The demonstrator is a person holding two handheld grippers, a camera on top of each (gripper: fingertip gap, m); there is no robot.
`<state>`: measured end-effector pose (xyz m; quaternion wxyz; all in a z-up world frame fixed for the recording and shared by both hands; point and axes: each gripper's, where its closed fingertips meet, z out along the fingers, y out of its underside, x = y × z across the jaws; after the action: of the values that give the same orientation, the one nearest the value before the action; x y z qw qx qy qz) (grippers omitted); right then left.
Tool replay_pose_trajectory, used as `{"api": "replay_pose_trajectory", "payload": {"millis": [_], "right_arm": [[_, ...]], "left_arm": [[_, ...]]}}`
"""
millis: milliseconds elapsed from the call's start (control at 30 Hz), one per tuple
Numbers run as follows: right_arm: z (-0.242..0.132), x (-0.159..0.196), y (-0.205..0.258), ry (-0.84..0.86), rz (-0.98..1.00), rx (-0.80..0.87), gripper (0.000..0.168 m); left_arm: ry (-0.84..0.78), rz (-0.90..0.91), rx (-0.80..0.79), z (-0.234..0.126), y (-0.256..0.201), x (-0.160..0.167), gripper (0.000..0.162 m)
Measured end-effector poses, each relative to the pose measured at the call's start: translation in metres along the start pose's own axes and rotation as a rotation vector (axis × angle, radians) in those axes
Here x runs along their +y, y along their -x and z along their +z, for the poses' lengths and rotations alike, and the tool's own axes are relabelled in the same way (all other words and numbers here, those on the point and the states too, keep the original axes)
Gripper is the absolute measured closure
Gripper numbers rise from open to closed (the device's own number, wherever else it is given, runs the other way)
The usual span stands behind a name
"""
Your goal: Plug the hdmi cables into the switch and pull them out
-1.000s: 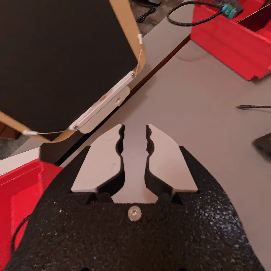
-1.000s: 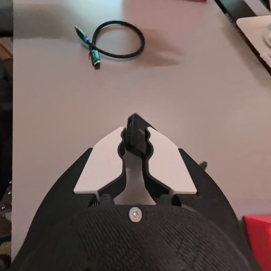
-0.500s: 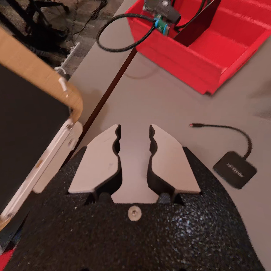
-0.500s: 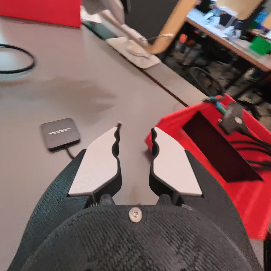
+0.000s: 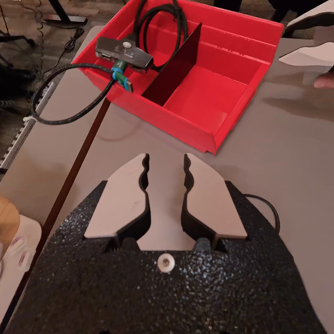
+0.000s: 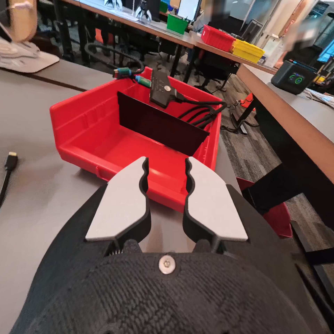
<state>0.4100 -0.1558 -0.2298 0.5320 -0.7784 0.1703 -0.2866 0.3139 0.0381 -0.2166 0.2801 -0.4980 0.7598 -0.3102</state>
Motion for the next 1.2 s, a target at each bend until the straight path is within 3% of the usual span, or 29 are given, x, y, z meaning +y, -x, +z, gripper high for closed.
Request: {"api": "replay_pose_trajectory", "payload": {"millis": [200, 367, 467, 600, 700, 833, 933, 1033, 1100, 1200], "right_arm": [[0.003, 0.012, -0.017, -0.044, 0.16, 0.029, 0.129], [0.008, 0.021, -0.02, -0.05, 0.222, 0.019, 0.129], [0.011, 0.025, -0.015, -0.047, 0.243, -0.012, 0.129], [0.012, 0.023, -0.009, -0.053, 0.236, -0.041, 0.129], [0.013, 0.025, -0.01, -0.057, 0.258, -0.048, 0.129], [0.015, 0.032, -0.012, -0.054, 0.311, -0.058, 0.129], [0.016, 0.04, -0.015, -0.028, 0.301, -0.053, 0.129], [0.017, 0.043, -0.019, -0.031, 0.311, -0.038, 0.129], [0.019, 0.042, -0.017, -0.042, 0.321, -0.056, 0.129], [0.02, 0.028, 0.0, -0.119, 0.232, -0.13, 0.137]], "left_arm": [[-0.031, -0.064, 0.021, 0.033, -0.01, -0.025, 0.13], [-0.097, -0.306, -0.014, 0.074, -0.016, -0.033, 0.118], [-0.046, -0.319, -0.103, 0.094, -0.019, -0.029, 0.114], [0.0, -0.318, -0.235, 0.096, -0.017, -0.024, 0.122], [0.016, -0.328, -0.192, 0.093, -0.034, -0.025, 0.121], [0.055, -0.249, -0.011, 0.086, -0.076, -0.031, 0.126], [0.046, -0.16, -0.099, 0.069, -0.061, -0.041, 0.123], [-0.053, -0.04, -0.144, 0.055, -0.044, -0.08, 0.125], [-0.051, 0.107, -0.066, 0.063, -0.046, -0.105, 0.13], [0.164, 0.325, 0.024, 0.1, -0.036, -0.106, 0.133]]}}
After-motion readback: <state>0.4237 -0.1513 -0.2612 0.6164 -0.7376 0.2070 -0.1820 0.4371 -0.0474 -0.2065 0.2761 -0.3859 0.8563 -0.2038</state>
